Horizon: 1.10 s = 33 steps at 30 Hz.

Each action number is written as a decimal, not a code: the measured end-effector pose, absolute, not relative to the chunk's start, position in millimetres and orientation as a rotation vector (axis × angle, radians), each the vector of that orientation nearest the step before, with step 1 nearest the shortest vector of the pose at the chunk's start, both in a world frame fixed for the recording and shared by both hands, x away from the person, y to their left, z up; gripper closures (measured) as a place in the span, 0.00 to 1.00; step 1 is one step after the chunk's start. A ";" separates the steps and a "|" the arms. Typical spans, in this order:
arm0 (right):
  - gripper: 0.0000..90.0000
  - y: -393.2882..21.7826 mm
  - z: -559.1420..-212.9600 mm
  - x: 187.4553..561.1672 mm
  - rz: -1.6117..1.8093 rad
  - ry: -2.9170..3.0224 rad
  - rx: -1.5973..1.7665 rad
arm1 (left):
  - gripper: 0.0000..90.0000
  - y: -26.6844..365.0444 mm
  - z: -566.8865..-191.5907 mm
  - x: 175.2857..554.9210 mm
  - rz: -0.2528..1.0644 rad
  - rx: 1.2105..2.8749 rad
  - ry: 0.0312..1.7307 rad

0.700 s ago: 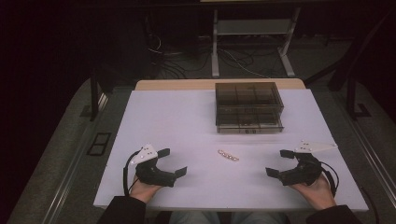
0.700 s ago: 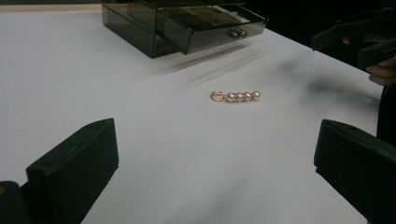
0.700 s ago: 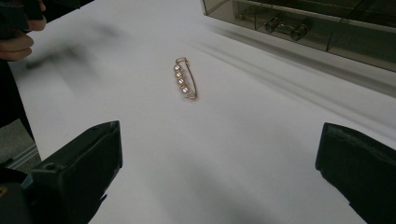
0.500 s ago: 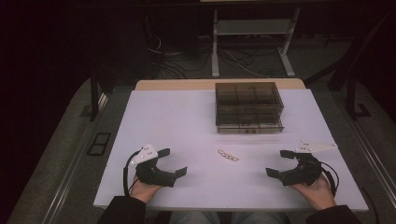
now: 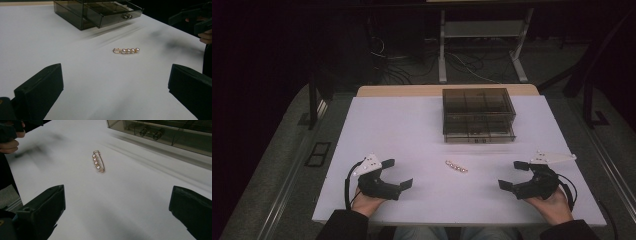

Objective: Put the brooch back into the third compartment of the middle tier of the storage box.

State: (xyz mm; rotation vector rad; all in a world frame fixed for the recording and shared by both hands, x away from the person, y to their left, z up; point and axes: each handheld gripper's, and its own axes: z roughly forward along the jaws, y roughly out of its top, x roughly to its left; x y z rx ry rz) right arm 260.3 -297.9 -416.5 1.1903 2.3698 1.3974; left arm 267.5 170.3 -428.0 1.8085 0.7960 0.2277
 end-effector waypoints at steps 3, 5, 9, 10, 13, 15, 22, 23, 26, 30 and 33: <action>0.00 -299.0 -415.9 260.4 1.400 2.374 1.194 | 0.00 169.9 -428.2 267.6 0.229 1.812 0.795; 0.00 -299.2 -415.2 260.0 1.400 2.373 1.200 | 0.00 169.9 -428.2 267.4 0.229 1.811 0.796; 0.00 -299.8 -414.2 259.5 1.401 2.368 1.195 | 0.00 170.3 -428.4 267.5 0.228 1.810 0.798; 0.00 -299.9 -413.9 259.4 1.403 2.369 1.195 | 0.00 170.5 -428.5 267.6 0.229 1.810 0.798; 0.00 -299.9 -413.2 258.6 1.403 2.373 1.194 | 0.00 169.9 -428.6 267.2 0.230 1.811 0.797; 0.00 -299.3 -412.3 258.3 1.400 2.378 1.199 | 0.00 169.6 -428.7 267.0 0.228 1.814 0.793; 0.00 -297.7 -407.0 259.7 1.393 2.399 1.180 | 0.00 169.2 -429.5 267.5 0.223 1.815 0.793; 0.00 -297.7 -407.0 259.7 1.393 2.399 1.180 | 0.00 169.4 -429.5 267.6 0.224 1.818 0.792; 0.00 -294.9 -403.1 261.3 1.388 2.412 1.158 | 0.00 168.9 -429.7 267.5 0.220 1.819 0.792; 0.00 -291.4 -399.9 263.2 1.377 2.430 1.143 | 0.00 168.7 -430.0 267.6 0.219 1.820 0.790; 0.00 -289.0 -397.3 264.5 1.367 2.442 1.132 | 0.00 168.7 -430.0 267.7 0.218 1.821 0.790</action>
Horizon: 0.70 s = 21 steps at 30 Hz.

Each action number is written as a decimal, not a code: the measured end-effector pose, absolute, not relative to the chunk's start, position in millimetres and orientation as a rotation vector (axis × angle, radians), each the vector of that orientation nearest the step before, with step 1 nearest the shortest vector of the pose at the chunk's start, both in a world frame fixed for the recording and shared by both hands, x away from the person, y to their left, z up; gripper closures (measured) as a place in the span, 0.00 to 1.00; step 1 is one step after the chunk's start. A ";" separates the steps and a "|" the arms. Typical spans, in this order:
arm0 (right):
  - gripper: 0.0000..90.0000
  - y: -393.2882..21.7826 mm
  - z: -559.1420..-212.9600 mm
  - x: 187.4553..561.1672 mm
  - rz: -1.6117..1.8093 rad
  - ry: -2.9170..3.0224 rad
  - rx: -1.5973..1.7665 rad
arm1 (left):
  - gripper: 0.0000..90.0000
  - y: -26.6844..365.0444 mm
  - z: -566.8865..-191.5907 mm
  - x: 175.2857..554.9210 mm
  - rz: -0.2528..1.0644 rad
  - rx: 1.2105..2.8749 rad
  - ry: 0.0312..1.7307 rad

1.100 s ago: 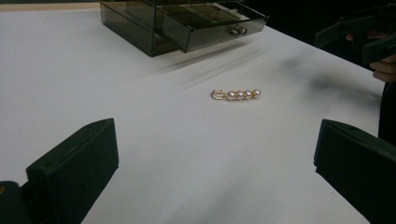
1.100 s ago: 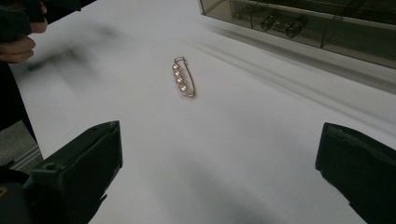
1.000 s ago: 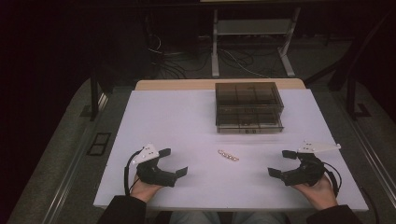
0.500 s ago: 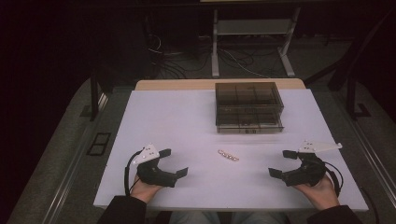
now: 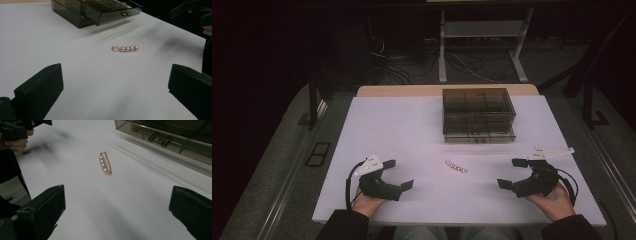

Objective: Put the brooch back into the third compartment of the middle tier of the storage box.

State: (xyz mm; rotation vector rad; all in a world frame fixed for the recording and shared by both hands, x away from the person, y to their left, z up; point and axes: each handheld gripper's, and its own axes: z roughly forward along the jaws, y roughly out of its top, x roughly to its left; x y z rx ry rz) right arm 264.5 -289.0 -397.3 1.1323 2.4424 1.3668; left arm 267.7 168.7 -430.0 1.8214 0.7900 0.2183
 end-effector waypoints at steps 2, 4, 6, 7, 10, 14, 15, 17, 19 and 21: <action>0.00 -288.0 -395.6 265.3 1.361 2.451 1.125 | 0.00 168.8 -430.0 267.7 0.218 1.821 0.790; 0.00 -287.4 -395.1 265.8 1.361 2.454 1.118 | 0.00 168.8 -430.0 267.8 0.218 1.820 0.789; 0.00 -285.7 -393.6 266.9 1.351 2.467 1.113 | 0.00 168.6 -430.0 267.7 0.218 1.820 0.789; 0.00 -285.1 -393.4 267.4 1.349 2.468 1.110 | 0.00 168.6 -430.0 267.8 0.219 1.820 0.787; 0.00 -283.4 -392.0 268.2 1.346 2.479 1.114 | 0.00 168.6 -430.1 267.6 0.218 1.820 0.789; 0.00 -281.5 -390.0 269.2 1.340 2.487 1.106 | 0.00 168.7 -430.1 267.7 0.218 1.821 0.790; 0.00 -280.8 -389.4 269.6 1.342 2.489 1.103 | 0.00 168.7 -430.1 267.7 0.218 1.821 0.790; 0.00 -279.3 -387.8 270.3 1.341 2.492 1.099 | 0.00 168.6 -430.2 267.9 0.219 1.822 0.788; 0.00 -277.5 -386.3 271.4 1.342 2.495 1.090 | 0.00 168.5 -430.3 267.9 0.218 1.822 0.789; 0.00 -274.3 -384.6 273.1 1.337 2.506 1.076 | 0.00 168.5 -430.3 267.9 0.218 1.822 0.789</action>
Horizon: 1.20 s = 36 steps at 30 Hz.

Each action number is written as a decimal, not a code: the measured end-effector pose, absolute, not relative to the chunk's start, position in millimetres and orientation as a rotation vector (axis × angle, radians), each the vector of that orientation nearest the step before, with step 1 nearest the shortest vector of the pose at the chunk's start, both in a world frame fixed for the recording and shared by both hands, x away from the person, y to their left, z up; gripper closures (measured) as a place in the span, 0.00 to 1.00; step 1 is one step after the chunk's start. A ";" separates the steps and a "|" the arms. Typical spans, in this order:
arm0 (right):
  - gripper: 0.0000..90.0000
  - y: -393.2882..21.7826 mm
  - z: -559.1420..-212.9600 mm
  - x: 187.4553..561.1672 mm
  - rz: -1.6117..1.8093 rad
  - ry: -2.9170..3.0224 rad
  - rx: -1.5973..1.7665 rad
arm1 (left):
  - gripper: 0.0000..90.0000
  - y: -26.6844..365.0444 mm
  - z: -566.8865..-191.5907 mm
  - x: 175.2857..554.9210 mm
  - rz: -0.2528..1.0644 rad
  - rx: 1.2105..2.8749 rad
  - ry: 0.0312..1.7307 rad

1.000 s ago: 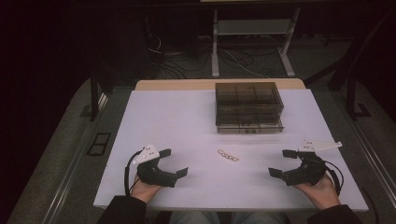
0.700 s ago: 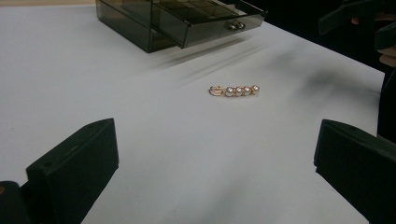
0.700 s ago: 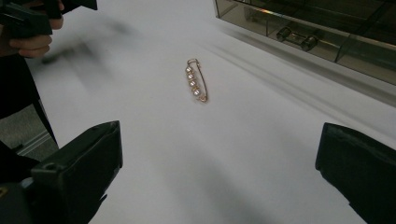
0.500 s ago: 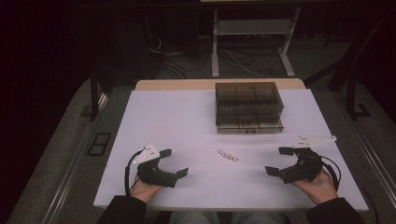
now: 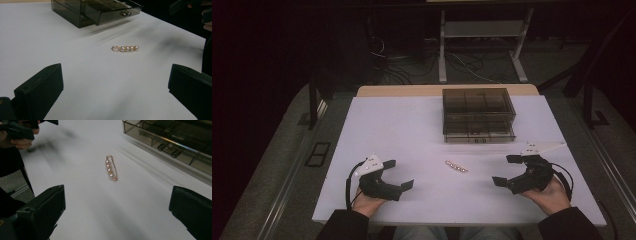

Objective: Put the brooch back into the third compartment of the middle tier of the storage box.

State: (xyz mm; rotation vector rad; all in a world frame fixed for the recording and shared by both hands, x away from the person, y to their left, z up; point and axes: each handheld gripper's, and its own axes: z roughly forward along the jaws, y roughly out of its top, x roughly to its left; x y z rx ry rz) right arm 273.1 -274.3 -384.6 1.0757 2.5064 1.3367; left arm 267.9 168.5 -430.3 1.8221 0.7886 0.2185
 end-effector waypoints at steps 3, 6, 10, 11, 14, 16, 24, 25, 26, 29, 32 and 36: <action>0.00 -272.1 -384.0 274.3 1.334 2.512 1.073 | 0.00 168.5 -430.3 267.9 0.218 1.824 0.789; 0.00 -268.4 -383.0 275.4 1.330 2.524 1.065 | 0.00 168.4 -430.3 267.9 0.217 1.823 0.788; 0.00 -263.7 -382.2 276.8 1.323 2.543 1.053 | 0.00 168.2 -430.4 267.8 0.214 1.824 0.790; 0.00 -262.5 -382.1 277.4 1.320 2.548 1.048 | 0.00 168.0 -430.5 267.8 0.213 1.821 0.789; 0.00 -257.1 -381.4 279.2 1.310 2.567 1.028 | 0.00 167.8 -430.4 267.6 0.213 1.822 0.788; 0.00 -255.5 -381.3 279.6 1.310 2.571 1.027 | 0.00 168.1 -430.5 267.8 0.213 1.823 0.789; 0.00 -244.1 -380.4 283.3 1.292 2.603 0.991 | 0.00 167.9 -430.5 267.8 0.212 1.824 0.788; 0.00 -241.0 -379.9 284.1 1.293 2.607 0.988 | 0.00 168.0 -430.5 267.8 0.213 1.823 0.788; 0.00 -239.5 -379.8 284.7 1.294 2.608 0.981 | 0.00 168.0 -430.5 267.8 0.213 1.823 0.788; 0.00 -234.3 -379.4 286.1 1.292 2.619 0.967 | 0.00 168.0 -430.5 267.9 0.213 1.823 0.789; 0.00 -228.9 -379.3 287.9 1.284 2.631 0.952 | 0.00 167.9 -430.5 267.8 0.212 1.823 0.788; 0.00 -222.0 -378.7 290.6 1.282 2.644 0.934 | 0.00 167.9 -430.5 267.8 0.212 1.824 0.787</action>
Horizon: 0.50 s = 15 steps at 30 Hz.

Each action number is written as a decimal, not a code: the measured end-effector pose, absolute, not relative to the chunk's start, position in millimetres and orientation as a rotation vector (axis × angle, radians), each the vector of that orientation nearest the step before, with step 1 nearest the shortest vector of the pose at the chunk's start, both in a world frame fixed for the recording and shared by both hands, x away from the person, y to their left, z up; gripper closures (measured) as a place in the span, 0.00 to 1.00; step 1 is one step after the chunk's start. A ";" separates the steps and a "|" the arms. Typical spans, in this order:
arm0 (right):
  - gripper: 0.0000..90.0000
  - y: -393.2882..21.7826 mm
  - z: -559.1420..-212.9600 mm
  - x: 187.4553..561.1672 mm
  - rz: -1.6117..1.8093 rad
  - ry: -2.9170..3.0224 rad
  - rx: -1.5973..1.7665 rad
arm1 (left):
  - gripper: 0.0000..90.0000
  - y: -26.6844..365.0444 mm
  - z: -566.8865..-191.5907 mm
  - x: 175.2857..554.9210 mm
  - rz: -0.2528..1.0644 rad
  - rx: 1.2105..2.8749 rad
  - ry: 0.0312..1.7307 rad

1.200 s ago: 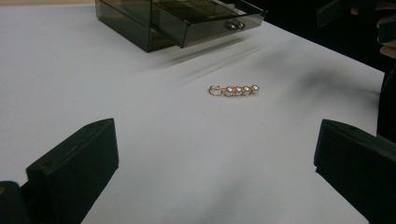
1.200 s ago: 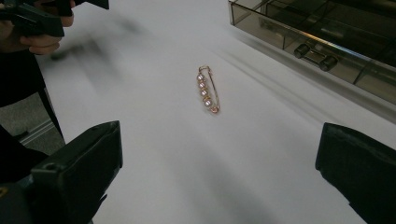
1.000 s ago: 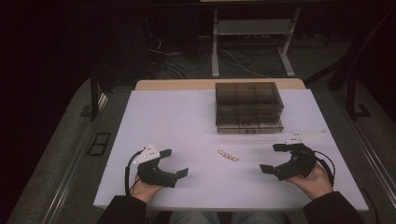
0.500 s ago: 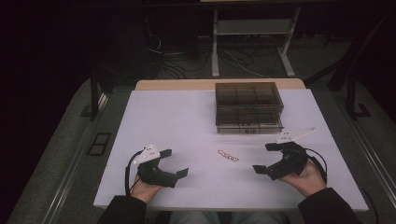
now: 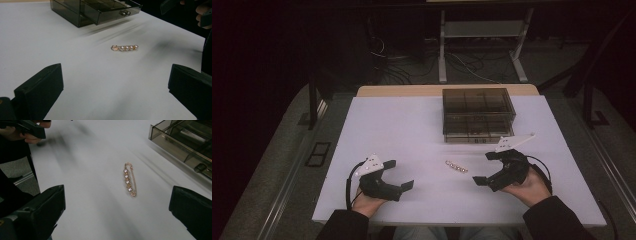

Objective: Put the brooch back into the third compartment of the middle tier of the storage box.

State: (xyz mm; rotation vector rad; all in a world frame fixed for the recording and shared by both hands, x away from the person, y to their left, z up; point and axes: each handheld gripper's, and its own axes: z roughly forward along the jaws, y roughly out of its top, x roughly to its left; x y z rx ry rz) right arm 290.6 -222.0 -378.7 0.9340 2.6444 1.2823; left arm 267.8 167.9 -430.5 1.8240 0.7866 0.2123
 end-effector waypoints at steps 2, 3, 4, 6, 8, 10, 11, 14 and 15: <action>0.00 -220.3 -378.7 291.4 1.282 2.649 0.929 | 0.00 167.9 -430.4 267.8 0.212 1.823 0.787; 0.00 -218.7 -378.5 292.0 1.276 2.654 0.929 | 0.00 167.9 -430.5 267.8 0.212 1.823 0.787; 0.00 -217.4 -378.7 292.9 1.276 2.656 0.924 | 0.00 167.9 -430.5 267.8 0.211 1.824 0.787; 0.00 -213.5 -378.9 295.5 1.273 2.665 0.909 | 0.00 167.8 -430.5 267.8 0.211 1.824 0.786; 0.00 -212.3 -378.5 296.0 1.270 2.670 0.913 | 0.00 167.7 -430.5 267.8 0.210 1.823 0.786; 0.00 -209.1 -378.3 298.5 1.266 2.677 0.907 | 0.00 167.8 -430.5 267.8 0.210 1.823 0.786; 0.00 -208.2 -378.4 299.3 1.267 2.679 0.906 | 0.00 167.8 -430.4 267.8 0.210 1.824 0.786; 0.00 -206.4 -378.2 300.9 1.265 2.683 0.904 | 0.00 167.8 -430.4 267.7 0.211 1.824 0.786; 0.00 -205.5 -378.3 301.7 1.263 2.685 0.903 | 0.00 167.8 -430.4 267.7 0.211 1.824 0.786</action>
